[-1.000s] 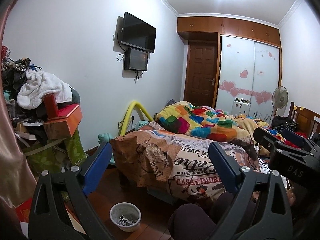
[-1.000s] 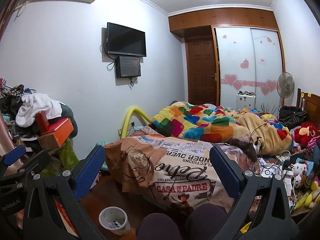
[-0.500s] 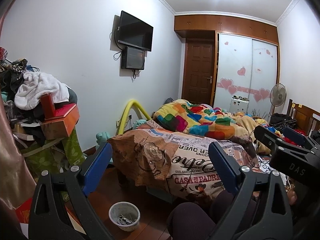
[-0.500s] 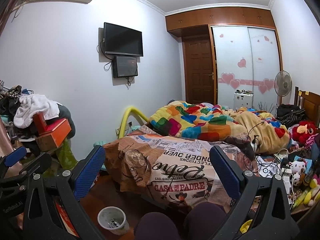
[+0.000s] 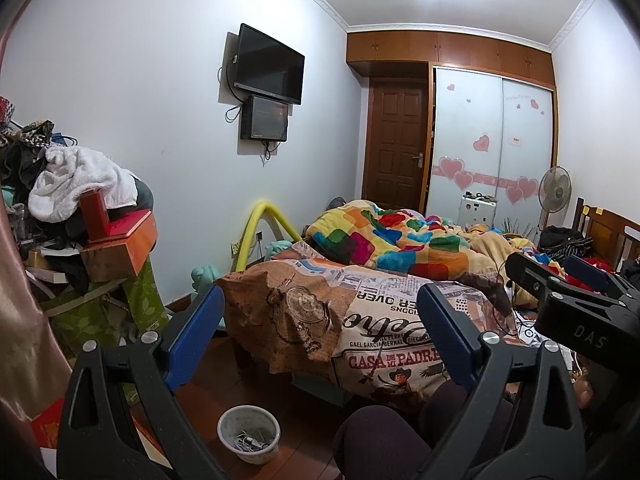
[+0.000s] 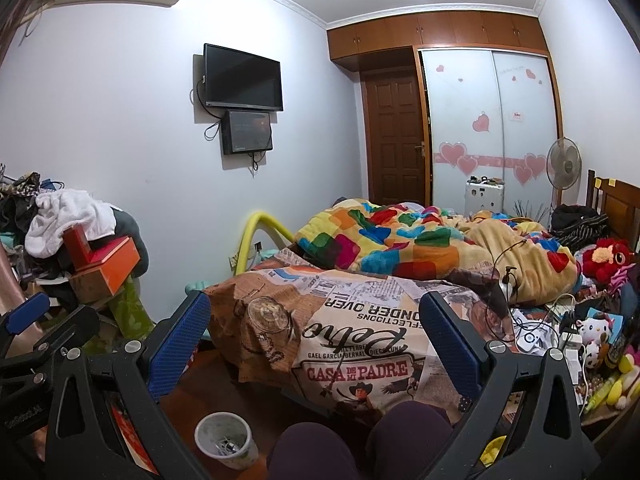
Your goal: Collect trash
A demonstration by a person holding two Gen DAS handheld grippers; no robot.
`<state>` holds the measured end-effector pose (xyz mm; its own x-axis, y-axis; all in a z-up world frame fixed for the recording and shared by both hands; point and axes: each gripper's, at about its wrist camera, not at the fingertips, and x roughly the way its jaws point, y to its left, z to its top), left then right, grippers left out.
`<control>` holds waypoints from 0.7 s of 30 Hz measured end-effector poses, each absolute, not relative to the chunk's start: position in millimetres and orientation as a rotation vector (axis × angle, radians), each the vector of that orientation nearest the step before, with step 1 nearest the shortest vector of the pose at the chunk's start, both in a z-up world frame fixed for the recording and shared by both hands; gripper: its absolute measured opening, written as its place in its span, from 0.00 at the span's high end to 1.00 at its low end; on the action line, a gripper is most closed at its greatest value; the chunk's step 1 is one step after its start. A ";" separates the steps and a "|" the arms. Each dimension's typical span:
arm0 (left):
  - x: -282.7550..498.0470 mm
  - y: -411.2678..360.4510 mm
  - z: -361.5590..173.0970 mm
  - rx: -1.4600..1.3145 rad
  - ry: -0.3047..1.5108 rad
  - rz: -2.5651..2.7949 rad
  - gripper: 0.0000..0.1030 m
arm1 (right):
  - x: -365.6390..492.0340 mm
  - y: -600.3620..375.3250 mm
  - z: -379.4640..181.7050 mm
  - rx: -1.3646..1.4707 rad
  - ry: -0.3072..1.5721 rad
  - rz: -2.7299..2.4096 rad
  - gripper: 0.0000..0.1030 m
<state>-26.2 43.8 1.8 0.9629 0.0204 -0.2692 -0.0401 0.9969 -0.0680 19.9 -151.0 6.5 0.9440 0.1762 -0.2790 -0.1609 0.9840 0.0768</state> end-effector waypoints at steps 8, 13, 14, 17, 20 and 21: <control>-27.5 44.7 4.7 -0.072 0.266 0.031 0.05 | 19.0 -150.2 5.9 0.052 0.291 0.171 0.00; -27.8 45.5 4.7 -0.072 0.266 0.030 0.02 | 18.2 -149.8 5.2 0.050 0.292 0.172 0.00; -28.0 45.4 4.4 -0.072 0.266 0.030 0.02 | 18.3 -149.6 5.1 0.051 0.292 0.172 0.00; -27.9 45.9 5.3 -0.071 0.267 0.027 0.01 | 18.6 -149.9 5.4 0.050 0.291 0.173 0.00; -27.0 47.6 6.2 -0.073 0.271 0.030 0.01 | 18.7 -149.8 5.4 0.050 0.291 0.174 0.00; -26.5 48.3 6.3 -0.073 0.273 0.030 0.01 | 18.6 -149.6 5.4 0.051 0.292 0.174 0.00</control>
